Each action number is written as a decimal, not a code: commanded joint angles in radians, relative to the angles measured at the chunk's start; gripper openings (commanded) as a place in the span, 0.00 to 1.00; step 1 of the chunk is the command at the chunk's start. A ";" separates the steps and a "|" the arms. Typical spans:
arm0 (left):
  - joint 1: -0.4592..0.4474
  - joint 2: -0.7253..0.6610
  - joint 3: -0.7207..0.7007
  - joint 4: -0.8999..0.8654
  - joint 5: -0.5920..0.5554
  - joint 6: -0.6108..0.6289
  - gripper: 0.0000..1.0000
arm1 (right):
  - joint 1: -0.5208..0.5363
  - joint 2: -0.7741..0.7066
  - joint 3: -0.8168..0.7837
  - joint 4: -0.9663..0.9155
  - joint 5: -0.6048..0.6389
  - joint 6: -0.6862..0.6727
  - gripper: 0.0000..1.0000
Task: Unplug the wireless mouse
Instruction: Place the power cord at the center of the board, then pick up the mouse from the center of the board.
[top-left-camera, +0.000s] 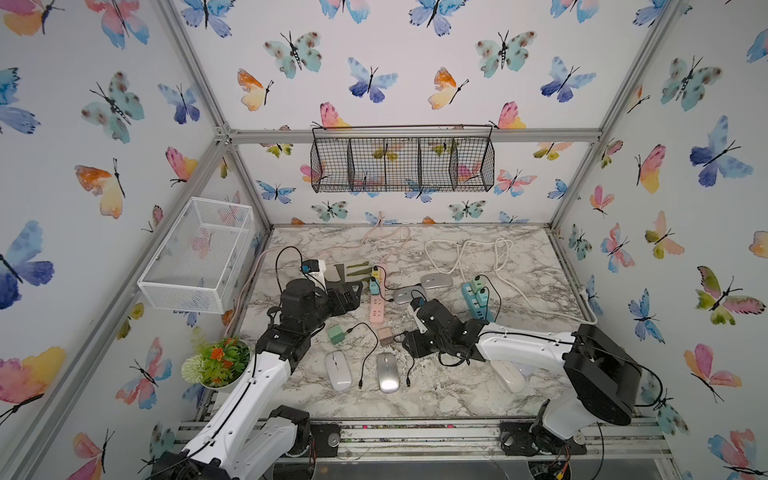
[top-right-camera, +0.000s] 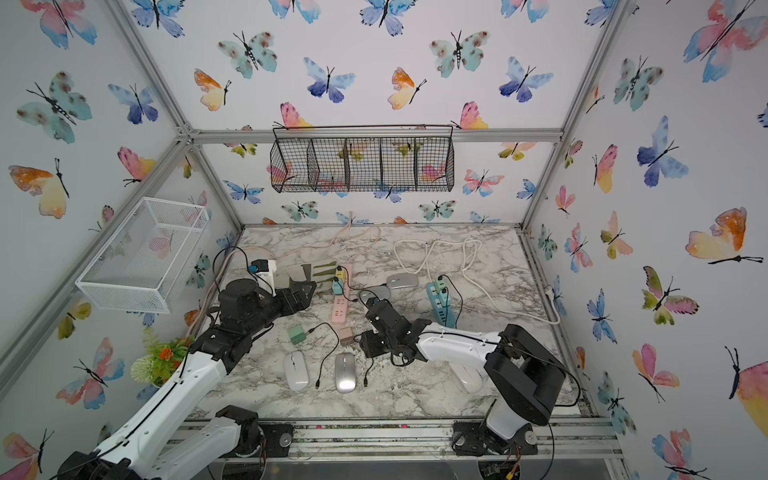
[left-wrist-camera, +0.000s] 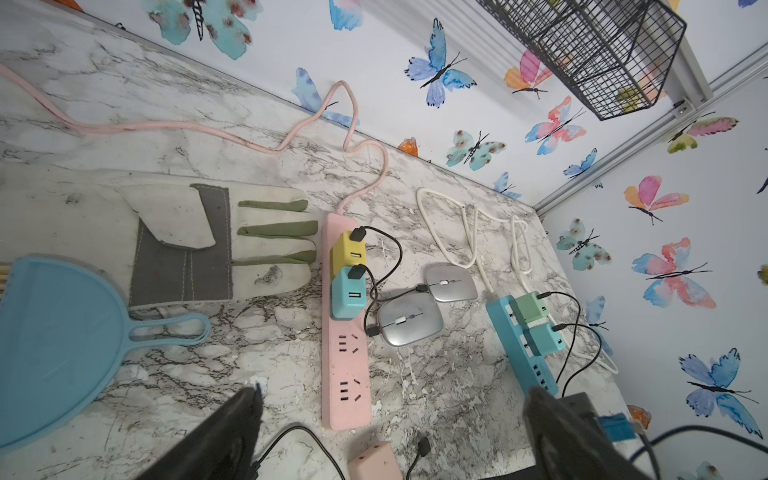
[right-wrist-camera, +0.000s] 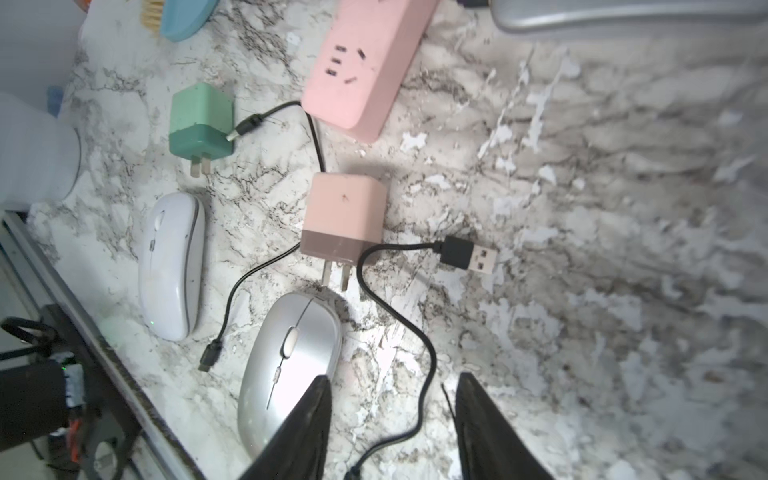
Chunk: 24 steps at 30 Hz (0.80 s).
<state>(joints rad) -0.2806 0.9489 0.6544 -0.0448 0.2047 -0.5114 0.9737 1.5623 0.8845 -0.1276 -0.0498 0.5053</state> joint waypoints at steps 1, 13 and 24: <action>0.002 0.047 -0.020 0.042 0.022 -0.018 0.98 | -0.030 -0.037 0.035 -0.054 0.067 -0.222 0.61; -0.195 0.180 -0.061 0.194 0.047 -0.075 0.98 | -0.347 0.206 0.286 -0.029 -0.256 -0.428 0.82; -0.134 0.156 -0.135 0.280 0.115 -0.168 0.98 | -0.431 0.544 0.606 -0.088 -0.467 -0.471 0.82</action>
<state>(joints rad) -0.4473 1.1316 0.5282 0.1917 0.2768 -0.6502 0.5442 2.0647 1.4231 -0.1593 -0.4271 0.0742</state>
